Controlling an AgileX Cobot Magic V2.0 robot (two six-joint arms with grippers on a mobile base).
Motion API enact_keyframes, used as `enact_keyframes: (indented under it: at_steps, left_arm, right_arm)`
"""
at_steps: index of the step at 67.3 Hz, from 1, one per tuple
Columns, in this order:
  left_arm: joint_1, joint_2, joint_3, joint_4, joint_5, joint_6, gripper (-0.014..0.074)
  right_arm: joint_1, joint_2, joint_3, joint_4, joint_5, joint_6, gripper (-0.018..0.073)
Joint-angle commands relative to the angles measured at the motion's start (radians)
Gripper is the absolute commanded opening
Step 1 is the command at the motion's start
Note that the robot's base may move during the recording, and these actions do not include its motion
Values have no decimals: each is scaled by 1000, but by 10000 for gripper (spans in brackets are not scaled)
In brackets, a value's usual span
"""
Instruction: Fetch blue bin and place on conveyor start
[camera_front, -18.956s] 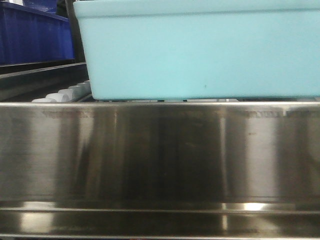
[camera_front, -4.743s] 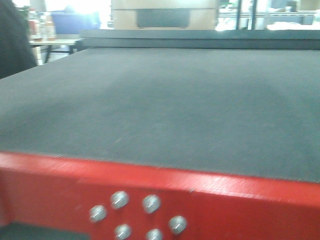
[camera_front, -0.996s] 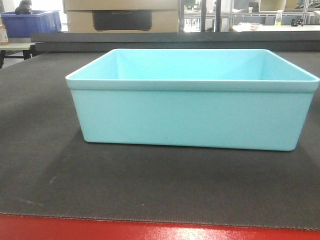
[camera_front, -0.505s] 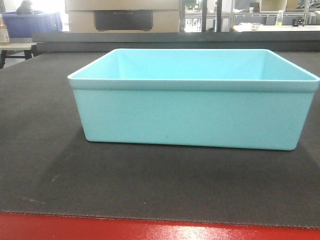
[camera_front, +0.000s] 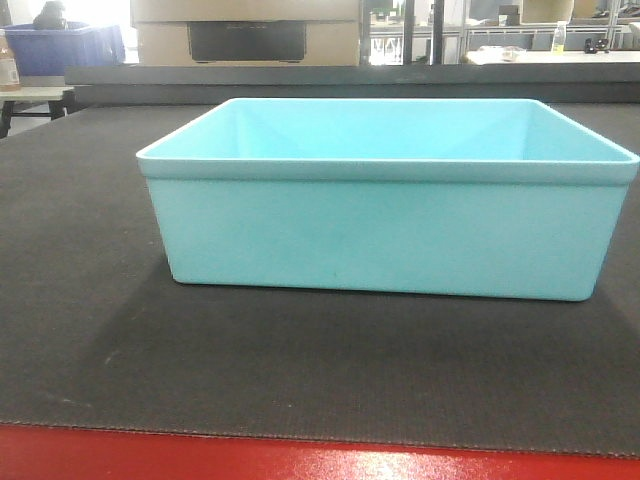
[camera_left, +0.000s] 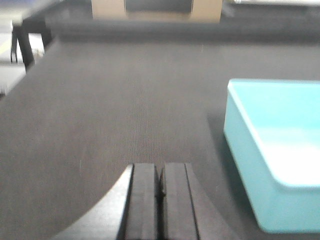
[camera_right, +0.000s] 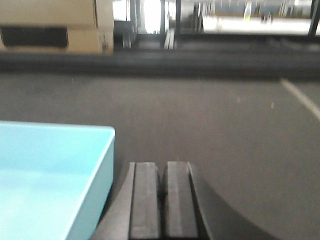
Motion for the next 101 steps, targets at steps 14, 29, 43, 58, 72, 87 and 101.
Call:
enact_keyframes:
  at_steps: [14, 29, 43, 58, 72, 87, 101]
  left_arm:
    - [1, -176, 4, 4, -28, -1, -111]
    - [1, -211, 4, 4, -28, -1, -111]
    - [1, -211, 4, 4, -28, -1, -111]
    - [58, -249, 10, -160, 38, 138, -111]
    - [167, -371, 165, -286, -110, 377, -111]
    - [174, -477, 412, -286, -253, 377, -111]
    - [174, -477, 412, -286, -193, 377, -111]
  right_arm:
    - [-4, -107, 5, -9, -37, -7, -160]
    - [-4, -107, 5, -9, -37, -7, -162]
    - [-4, -107, 5, -9, -37, -7, -162]
    - [-4, -107, 5, -9, -37, -7, -162]
    - [-4, -107, 5, -9, -37, -7, -162]
    - [-4, -107, 5, -9, -37, -7, -162]
    - [-4, -107, 5, -9, -40, -7, -162]
